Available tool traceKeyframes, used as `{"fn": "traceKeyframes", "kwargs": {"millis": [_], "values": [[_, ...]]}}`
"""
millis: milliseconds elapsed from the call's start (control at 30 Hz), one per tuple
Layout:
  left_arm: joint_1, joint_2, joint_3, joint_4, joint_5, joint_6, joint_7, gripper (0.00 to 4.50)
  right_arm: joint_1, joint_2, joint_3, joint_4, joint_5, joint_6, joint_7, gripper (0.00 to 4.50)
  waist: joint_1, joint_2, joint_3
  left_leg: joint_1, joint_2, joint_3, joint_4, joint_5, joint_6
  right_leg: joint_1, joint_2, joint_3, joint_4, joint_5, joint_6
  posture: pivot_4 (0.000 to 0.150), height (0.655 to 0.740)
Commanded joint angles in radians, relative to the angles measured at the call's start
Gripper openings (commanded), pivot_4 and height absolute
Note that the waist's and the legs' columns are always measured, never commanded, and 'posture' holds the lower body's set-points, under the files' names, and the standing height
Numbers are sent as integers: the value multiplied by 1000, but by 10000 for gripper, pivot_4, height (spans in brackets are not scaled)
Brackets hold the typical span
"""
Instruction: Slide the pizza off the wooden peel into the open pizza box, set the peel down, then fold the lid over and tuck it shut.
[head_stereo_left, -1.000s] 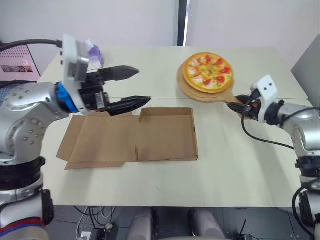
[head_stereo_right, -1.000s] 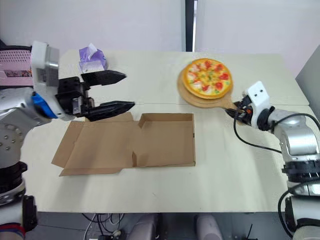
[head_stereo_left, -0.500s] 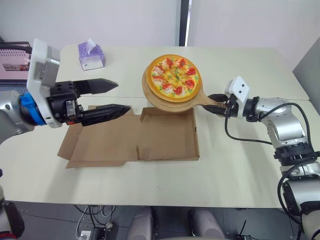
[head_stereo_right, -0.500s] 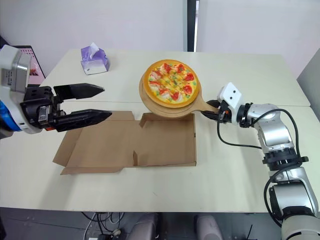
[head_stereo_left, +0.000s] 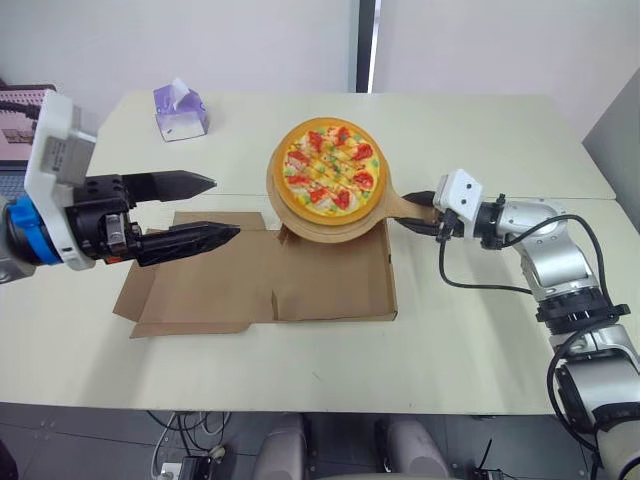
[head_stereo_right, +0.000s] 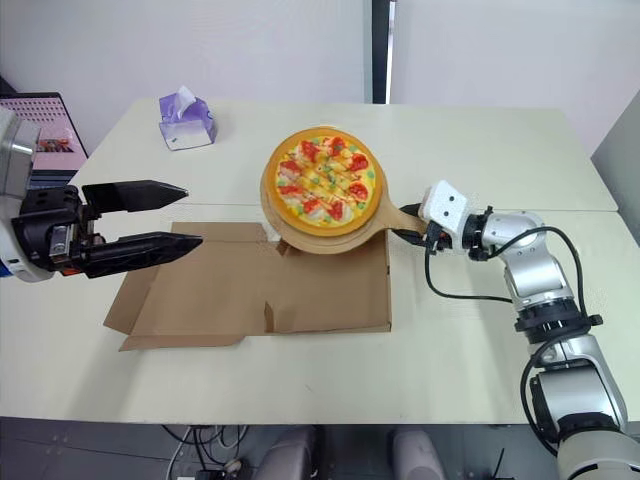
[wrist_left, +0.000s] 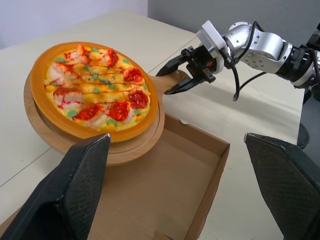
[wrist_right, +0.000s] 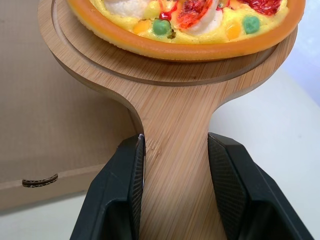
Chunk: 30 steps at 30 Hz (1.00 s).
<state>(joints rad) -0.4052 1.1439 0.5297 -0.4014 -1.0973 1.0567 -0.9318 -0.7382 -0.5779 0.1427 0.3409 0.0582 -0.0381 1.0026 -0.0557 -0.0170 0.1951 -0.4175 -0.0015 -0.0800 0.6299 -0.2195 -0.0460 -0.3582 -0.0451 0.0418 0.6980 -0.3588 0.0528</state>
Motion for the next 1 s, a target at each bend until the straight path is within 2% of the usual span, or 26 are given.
{"fn": "traceKeyframes", "kwargs": {"millis": [33, 300, 567, 1000], "values": [[-9, 29, 11, -8, 2, -24, -16, 45000, -15, 4, -38, -38, 22, -43, -21, 16115, 0, 0, 0, 0, 0, 0, 0, 0, 0, 0, 0, 0, 0, 0, 0, 1500, 7400], [-18, 32, -1, -8, -6, -30, -11, 45000, 4, 10, -32, -35, 4, -59, -25, 16115, 0, 0, 0, 0, 0, 0, 0, 0, 0, 0, 0, 0, 0, 0, 0, 1500, 7400], [-24, 29, -11, -12, -10, -33, -8, 45000, -4, 20, -20, 53, -71, -162, -83, 16113, 0, 0, 0, 0, 0, 0, 0, 0, 0, 0, 0, 0, 0, 0, 0, 1500, 7400], [-50, 28, -32, -6, -12, -37, -6, 45000, -134, 70, -41, 251, -151, -334, -261, 16113, -3, 0, 0, 0, 0, 2, 0, 2, -4, 0, 0, 0, 1, 0, 0, 1500, 7400]]}}
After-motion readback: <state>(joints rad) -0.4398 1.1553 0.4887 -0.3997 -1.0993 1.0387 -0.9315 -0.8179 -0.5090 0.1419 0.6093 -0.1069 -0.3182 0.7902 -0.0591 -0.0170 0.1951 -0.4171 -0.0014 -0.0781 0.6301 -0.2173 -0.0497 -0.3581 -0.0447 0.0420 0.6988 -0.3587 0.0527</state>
